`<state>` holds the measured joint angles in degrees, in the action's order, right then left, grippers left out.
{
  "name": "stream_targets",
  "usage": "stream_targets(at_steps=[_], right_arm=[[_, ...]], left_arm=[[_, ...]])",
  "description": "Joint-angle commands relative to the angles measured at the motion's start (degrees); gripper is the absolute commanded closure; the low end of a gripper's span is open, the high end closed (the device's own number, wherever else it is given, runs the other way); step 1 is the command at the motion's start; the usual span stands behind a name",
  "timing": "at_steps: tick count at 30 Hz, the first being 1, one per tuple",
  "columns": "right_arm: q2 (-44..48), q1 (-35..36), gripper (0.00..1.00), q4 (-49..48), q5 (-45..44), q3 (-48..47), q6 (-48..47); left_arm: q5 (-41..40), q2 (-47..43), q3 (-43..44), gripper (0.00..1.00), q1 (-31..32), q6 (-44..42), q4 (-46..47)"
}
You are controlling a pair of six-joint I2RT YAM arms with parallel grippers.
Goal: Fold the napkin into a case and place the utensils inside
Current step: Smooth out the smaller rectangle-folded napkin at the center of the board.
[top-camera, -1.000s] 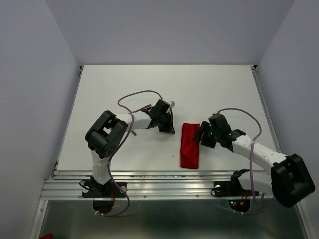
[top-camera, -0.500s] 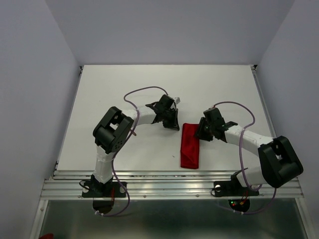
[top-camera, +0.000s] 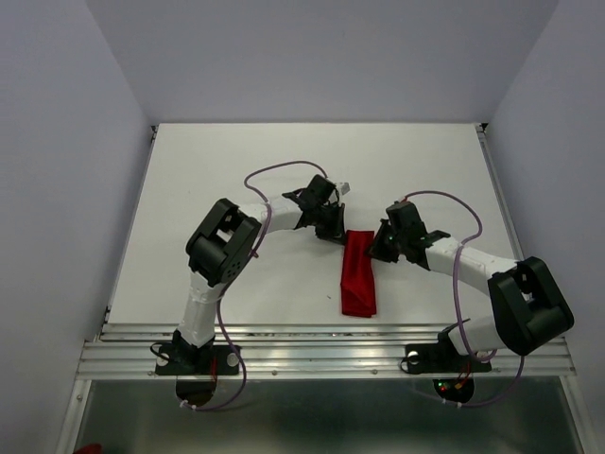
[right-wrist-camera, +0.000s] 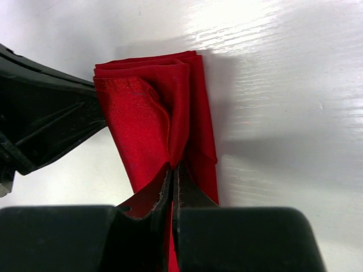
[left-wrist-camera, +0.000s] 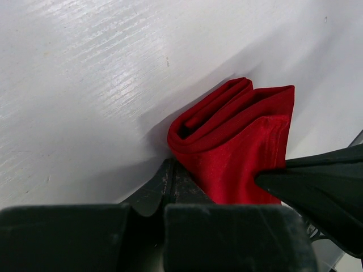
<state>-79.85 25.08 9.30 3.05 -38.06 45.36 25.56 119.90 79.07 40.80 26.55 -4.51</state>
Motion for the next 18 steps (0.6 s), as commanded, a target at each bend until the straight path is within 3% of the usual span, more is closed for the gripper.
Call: stream_targets(at_steps=[1, 9, 18], right_arm=[[0.9, -0.5, 0.99, -4.2, 3.4, -1.0, 1.3], [-1.2, -0.5, 0.99, -4.4, 1.4, -1.4, 2.4], [-4.2, -0.5, 0.98, -4.2, -2.8, 0.6, 3.9]], left_arm=[[1.0, 1.2, 2.3, 1.0, 0.1, -2.1, -2.3], [0.3, 2.5, 3.6, 1.0, 0.1, -2.8, -3.6], [-4.9, -2.0, 3.8, 1.0, -0.2, -3.4, -6.7]])
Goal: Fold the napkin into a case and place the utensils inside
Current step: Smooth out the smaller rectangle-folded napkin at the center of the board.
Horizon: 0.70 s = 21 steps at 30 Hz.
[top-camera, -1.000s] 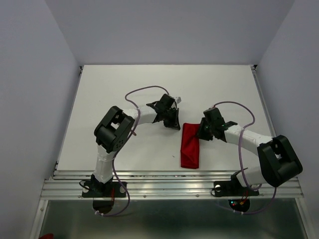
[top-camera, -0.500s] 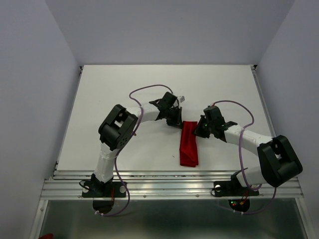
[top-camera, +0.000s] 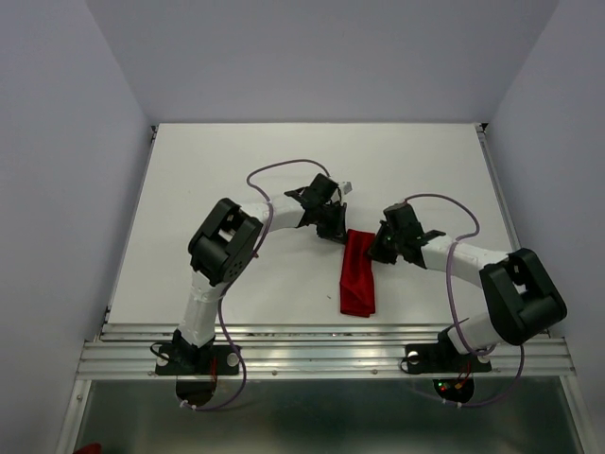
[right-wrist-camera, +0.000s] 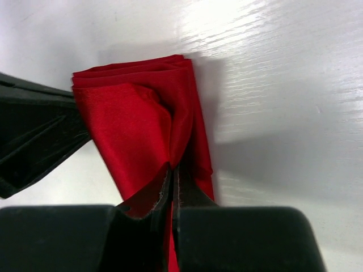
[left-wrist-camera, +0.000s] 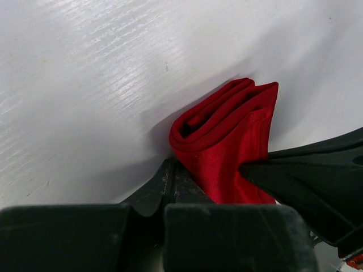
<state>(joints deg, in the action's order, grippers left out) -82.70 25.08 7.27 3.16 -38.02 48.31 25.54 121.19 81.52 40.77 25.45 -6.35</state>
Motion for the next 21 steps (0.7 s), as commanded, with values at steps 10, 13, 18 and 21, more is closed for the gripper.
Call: stream_targets(at_steps=[10, 13, 18, 21], right_arm=[[8.8, -0.5, 0.49, 3.1, -5.1, 0.9, -0.4], [12.9, -0.5, 0.41, 5.6, -5.9, 2.2, -0.7], [19.6, -0.5, 0.4, 6.9, -3.7, 7.3, 2.9], [25.2, -0.5, 0.45, 7.7, -1.0, 11.5, 5.4]], left_arm=[[-14.0, -12.3, 2.2, 0.93, -0.5, -2.3, -10.3], [-14.3, -14.0, 1.4, 0.88, -0.5, -2.1, -10.3], [-12.5, -17.3, -1.5, 0.89, -0.4, -0.5, -8.3], [-12.7, -19.3, -3.0, 0.95, 0.0, -0.1, -8.0]])
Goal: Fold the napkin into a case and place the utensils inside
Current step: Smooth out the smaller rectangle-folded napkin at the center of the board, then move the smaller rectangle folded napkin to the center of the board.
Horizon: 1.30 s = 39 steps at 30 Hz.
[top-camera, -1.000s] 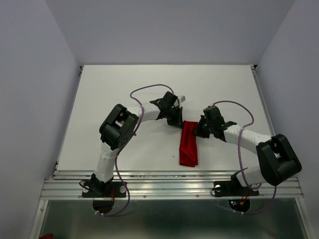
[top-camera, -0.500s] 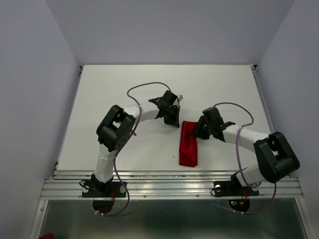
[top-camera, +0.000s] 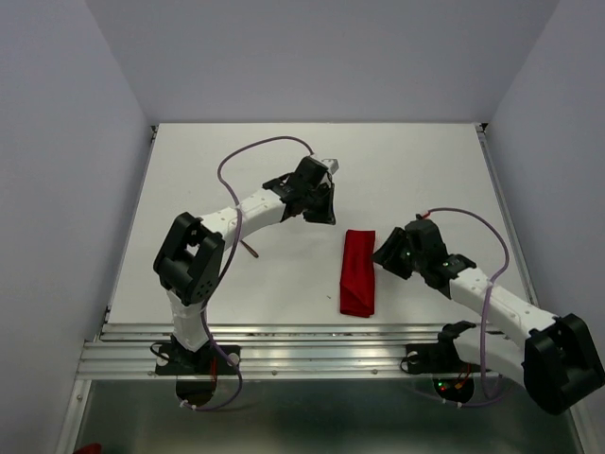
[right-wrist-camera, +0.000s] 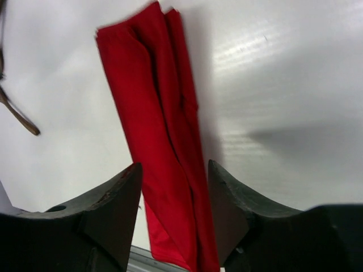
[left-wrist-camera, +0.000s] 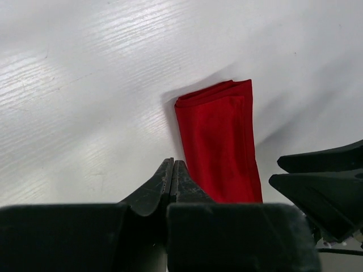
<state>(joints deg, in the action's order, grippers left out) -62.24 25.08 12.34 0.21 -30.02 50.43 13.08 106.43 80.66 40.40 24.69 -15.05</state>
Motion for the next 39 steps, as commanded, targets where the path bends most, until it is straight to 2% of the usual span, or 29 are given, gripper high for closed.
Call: stream_targets(at_steps=[1, 9, 13, 16, 18, 23, 25, 30, 33, 37, 38, 39], right_arm=[[5.8, -0.5, 0.47, 3.2, 2.4, 4.3, 3.6], [11.3, 1.2, 0.49, 1.8, 8.7, 10.9, 5.8], [10.4, 2.8, 0.49, 1.9, 8.2, 11.0, 5.6], [8.8, 4.3, 0.54, 1.2, 8.1, 11.3, 5.9], [7.3, 5.8, 0.6, -1.4, 8.6, 12.1, 6.9], [3.6, 10.4, 0.85, -3.8, 5.6, 11.4, 8.7], [1.9, 12.8, 0.9, -6.0, 5.0, 11.3, 10.2], [-1.8, 17.6, 0.9, -8.2, 2.0, 9.0, 13.3], [-2.6, 18.3, 0.86, -7.8, 0.2, 7.8, 13.9], [-1.3, 18.3, 0.69, -7.0, -2.0, 6.8, 13.0], [-1.4, 18.3, 0.62, -4.0, -4.3, 5.1, 12.9], [-1.3, 18.3, 0.6, -2.3, -5.9, 4.1, 12.2]], left_arm=[[-0.4, -5.4, -2.5, 0.96, 0.4, 0.6, 0.5], [-1.5, -7.6, -4.6, 0.98, 0.4, 1.1, 0.6], [-0.9, -7.3, -5.5, 0.98, 0.5, 1.4, 1.6], [-0.5, -6.8, -5.4, 0.98, 0.5, 1.4, 1.6], [-0.4, -6.5, -5.4, 0.98, 0.5, 1.2, 1.6], [-0.3, -6.3, -5.5, 0.99, 0.6, 1.2, 1.5], [-0.4, -6.0, -5.5, 0.99, 0.6, 1.0, 1.3], [-1.5, -5.6, -5.1, 0.98, 0.7, 0.5, 0.6], [-3.0, -5.5, -4.3, 0.94, 1.3, -0.3, -0.3], [-6.0, -5.7, -3.1, 0.83, 2.0, -1.4, -1.6], [-6.5, -5.4, -2.4, 0.77, 2.0, -1.6, -2.1], [-7.0, -5.3, -1.7, 0.75, 2.2, -1.6, -2.4]])
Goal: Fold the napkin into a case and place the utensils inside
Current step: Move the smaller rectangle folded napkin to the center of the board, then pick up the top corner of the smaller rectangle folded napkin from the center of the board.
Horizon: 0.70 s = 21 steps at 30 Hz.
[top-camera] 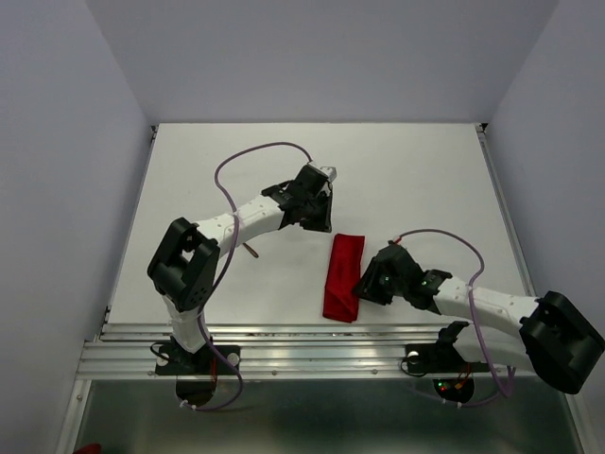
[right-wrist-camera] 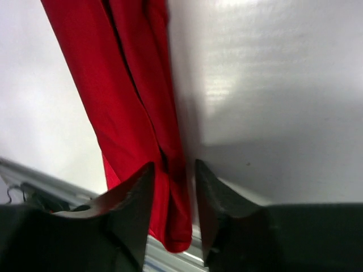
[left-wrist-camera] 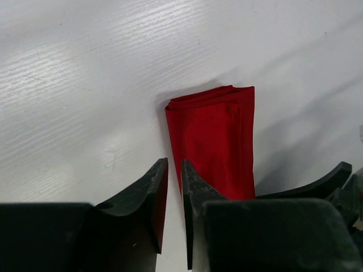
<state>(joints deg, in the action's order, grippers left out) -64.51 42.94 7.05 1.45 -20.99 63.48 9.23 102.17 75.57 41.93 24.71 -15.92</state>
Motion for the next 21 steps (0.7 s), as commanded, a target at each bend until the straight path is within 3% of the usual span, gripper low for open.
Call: stream_targets(at_steps=[1, 4, 8, 10, 12, 13, 15, 21], right_arm=[[1.1, 0.5, 0.57, 5.0, -11.4, -5.7, -1.2], [3.6, -4.7, 0.53, 10.9, -14.5, -7.2, -4.1], [7.1, -21.2, 0.52, 12.3, -9.9, -6.7, -12.3], [6.6, -24.9, 0.51, 12.2, -8.5, -7.7, -14.8], [4.4, -28.5, 0.51, 12.2, -7.2, -9.0, -17.7], [2.0, -29.2, 0.51, 12.1, -6.4, -10.2, -18.3], [0.4, -29.8, 0.51, 11.9, -5.9, -11.1, -19.3], [-0.1, -31.5, 0.51, 11.7, -6.1, -12.0, -20.3]], left_arm=[[-4.6, -0.7, 4.3, 0.72, 1.4, -1.7, -2.6], [-7.4, 0.0, 5.5, 0.62, 2.9, -1.3, -4.4], [-12.0, 2.6, 8.1, 0.51, 6.7, 0.8, -6.8], [-13.9, 3.8, 9.4, 0.5, 8.2, 2.9, -7.4], [-16.7, 6.4, 10.7, 0.42, 10.5, 4.3, -7.6], [-18.8, 8.6, 13.1, 0.33, 11.5, 5.5, -9.5], [-22.5, 11.4, 16.3, 0.24, 14.0, 6.5, -12.6], [-26.6, 18.0, 23.9, 0.22, 16.6, 7.8, -15.1]])
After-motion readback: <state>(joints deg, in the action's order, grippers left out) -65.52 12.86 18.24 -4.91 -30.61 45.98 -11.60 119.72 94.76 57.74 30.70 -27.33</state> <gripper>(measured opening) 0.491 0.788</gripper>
